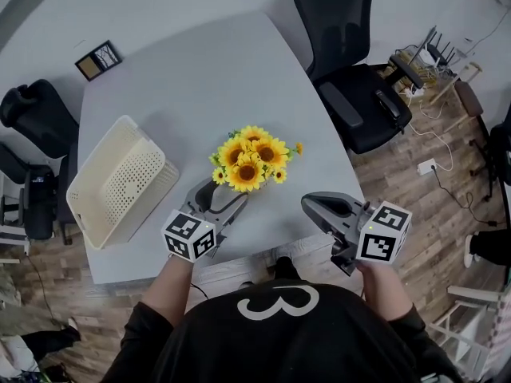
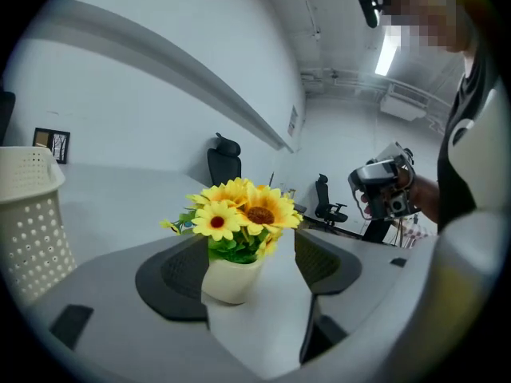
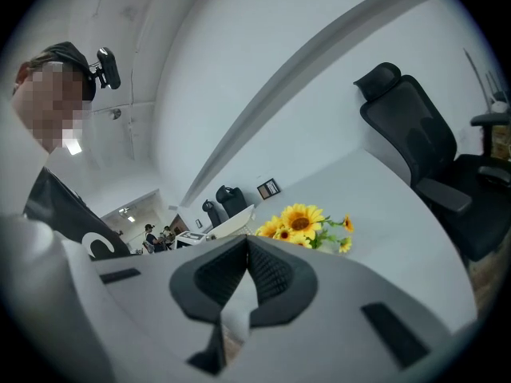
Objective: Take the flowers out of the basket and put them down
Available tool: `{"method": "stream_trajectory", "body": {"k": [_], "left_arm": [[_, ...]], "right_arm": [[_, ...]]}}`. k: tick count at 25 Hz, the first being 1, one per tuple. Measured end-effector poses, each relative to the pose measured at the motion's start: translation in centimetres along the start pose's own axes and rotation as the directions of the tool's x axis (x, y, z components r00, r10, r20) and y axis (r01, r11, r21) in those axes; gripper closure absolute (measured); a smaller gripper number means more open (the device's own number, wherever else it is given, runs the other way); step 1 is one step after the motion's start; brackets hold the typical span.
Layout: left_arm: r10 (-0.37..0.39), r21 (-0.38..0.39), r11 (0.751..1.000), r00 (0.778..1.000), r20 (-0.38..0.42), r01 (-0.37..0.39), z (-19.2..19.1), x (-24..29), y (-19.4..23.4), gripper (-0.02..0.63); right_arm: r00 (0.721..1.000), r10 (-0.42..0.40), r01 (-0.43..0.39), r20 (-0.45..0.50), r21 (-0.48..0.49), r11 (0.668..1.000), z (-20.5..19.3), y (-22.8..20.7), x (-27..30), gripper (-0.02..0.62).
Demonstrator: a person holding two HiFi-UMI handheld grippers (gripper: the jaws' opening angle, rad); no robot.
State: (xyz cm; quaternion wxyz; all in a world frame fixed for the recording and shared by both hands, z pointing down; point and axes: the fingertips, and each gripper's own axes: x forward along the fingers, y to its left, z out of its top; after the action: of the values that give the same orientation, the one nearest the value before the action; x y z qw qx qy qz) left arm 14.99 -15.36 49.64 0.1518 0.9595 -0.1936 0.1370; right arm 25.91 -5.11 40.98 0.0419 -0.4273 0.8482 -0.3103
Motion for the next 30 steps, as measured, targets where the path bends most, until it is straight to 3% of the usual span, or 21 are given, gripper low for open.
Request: {"method": "stream_trajectory", "body": {"k": [7, 11, 15, 19, 23, 30], "left_arm": [[0.014, 0.052, 0.999, 0.999, 0.032, -0.016, 2.7, -5.6, -2.8, 0.278], [-0.013, 0.067, 0.998, 0.996, 0.083, 0.007, 5.4, -9.4, -5.4, 0.281], [-0.045, 0.049, 0.998, 0.987, 0.154, 0.037, 8.7, -12.5, -7.6, 0.367], [-0.098, 0.018, 0.995, 0.977, 0.188, 0.097, 10.4, -15.9, -9.6, 0.401], [-0.138, 0.1, 0.988, 0.968, 0.208, 0.12, 11.1, -19.1, -11.8, 0.507], [-0.253, 0.174, 0.96, 0.949, 0.19, 0.221, 11.3, -23.3, -15.4, 0.579]], "right_arm": [[0.999, 0.037, -0.036, 0.009, -0.039, 0.999, -1.3, 4.8, 0.6, 0.586], [0.999, 0.008, -0.005, 0.036, -0.065, 0.998, -1.6, 6.9, 0.8, 0.586], [0.998, 0.024, -0.019, 0.054, -0.087, 0.996, -1.2, 9.5, 1.0, 0.586], [0.997, 0.034, -0.026, 0.071, -0.112, 0.993, -1.6, 12.7, 1.3, 0.586], [0.996, 0.035, -0.025, 0.076, -0.135, 0.991, -2.7, 15.8, 1.3, 0.586], [0.996, 0.024, -0.005, 0.082, -0.228, 0.974, -4.1, 20.7, 1.2, 0.586]]}}
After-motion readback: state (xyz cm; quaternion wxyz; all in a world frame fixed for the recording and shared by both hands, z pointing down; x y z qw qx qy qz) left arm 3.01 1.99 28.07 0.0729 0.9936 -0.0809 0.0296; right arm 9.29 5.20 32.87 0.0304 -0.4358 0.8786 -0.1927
